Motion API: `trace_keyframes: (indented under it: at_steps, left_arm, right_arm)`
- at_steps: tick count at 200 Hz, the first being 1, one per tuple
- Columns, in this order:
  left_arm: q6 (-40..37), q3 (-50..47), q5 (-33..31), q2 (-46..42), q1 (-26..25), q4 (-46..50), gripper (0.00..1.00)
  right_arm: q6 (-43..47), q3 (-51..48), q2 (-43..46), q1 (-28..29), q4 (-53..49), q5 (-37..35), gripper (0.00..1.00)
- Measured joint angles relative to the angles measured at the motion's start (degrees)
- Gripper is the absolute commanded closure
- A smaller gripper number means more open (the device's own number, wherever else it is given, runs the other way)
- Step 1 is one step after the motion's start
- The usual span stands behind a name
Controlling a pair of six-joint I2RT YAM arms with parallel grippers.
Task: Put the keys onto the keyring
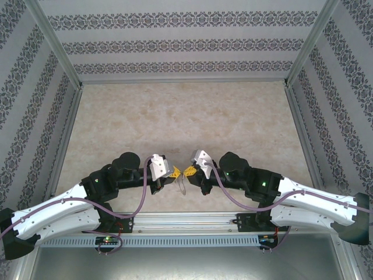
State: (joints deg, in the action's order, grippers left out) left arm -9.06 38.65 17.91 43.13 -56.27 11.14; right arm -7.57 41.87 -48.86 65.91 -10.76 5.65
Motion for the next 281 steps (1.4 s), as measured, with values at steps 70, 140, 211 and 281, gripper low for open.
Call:
trace_keyframes:
  at_steps: [70, 140, 211, 281]
  left_arm:
    - [0.0, 0.0, 0.0, 0.2, 0.0, 0.0, 1.00]
    - [0.0, 0.0, -0.2, 0.3, 0.0, 0.0, 1.00]
    - [0.0, 0.0, -0.4, 0.4, 0.0, 0.0, 1.00]
    - [0.0, 0.0, -1.3, 0.7, 0.0, 0.0, 1.00]
  right_arm:
    - [-0.4, 0.0, 0.4, 0.0, 0.5, -0.1, 1.00]
    - [-1.9, 0.0, 0.4, -0.2, 0.3, -0.8, 1.00]
    - [-4.1, 0.0, 0.0, -1.7, -0.1, -0.6, 1.00]
    - [-5.4, 0.7, -1.4, -3.3, -0.7, 0.5, 1.00]
